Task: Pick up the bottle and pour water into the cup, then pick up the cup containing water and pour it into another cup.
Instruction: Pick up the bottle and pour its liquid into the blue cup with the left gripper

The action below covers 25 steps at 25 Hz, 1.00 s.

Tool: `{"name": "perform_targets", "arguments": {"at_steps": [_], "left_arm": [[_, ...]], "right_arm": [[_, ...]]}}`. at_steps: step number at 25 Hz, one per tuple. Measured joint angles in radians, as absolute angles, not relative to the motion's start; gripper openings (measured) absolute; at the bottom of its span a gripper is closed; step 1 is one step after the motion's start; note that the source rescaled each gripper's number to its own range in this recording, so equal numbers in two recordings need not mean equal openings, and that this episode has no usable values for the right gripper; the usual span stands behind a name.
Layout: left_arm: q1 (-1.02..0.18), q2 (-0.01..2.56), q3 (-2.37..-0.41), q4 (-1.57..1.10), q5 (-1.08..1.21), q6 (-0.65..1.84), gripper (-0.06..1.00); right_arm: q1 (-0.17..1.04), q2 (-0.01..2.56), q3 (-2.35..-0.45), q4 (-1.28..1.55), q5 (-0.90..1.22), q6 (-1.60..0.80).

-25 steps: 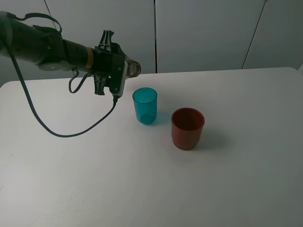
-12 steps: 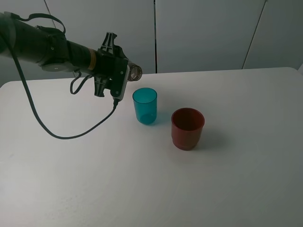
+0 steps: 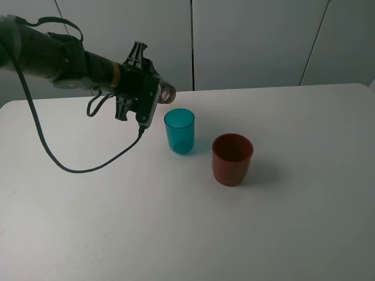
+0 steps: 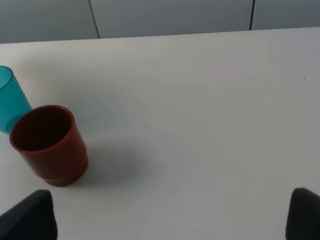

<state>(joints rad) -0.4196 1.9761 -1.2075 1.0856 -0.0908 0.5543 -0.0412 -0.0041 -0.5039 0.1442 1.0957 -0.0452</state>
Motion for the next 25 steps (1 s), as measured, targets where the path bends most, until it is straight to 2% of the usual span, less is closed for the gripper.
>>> {"name": "perform_targets", "arguments": {"at_steps": [25], "left_arm": [[-0.46,1.976,-1.207,0.973,-0.031,0.777,0.0]], "right_arm": [[-0.041,-0.004,-0.504,0.144,1.096,-0.045]]}}
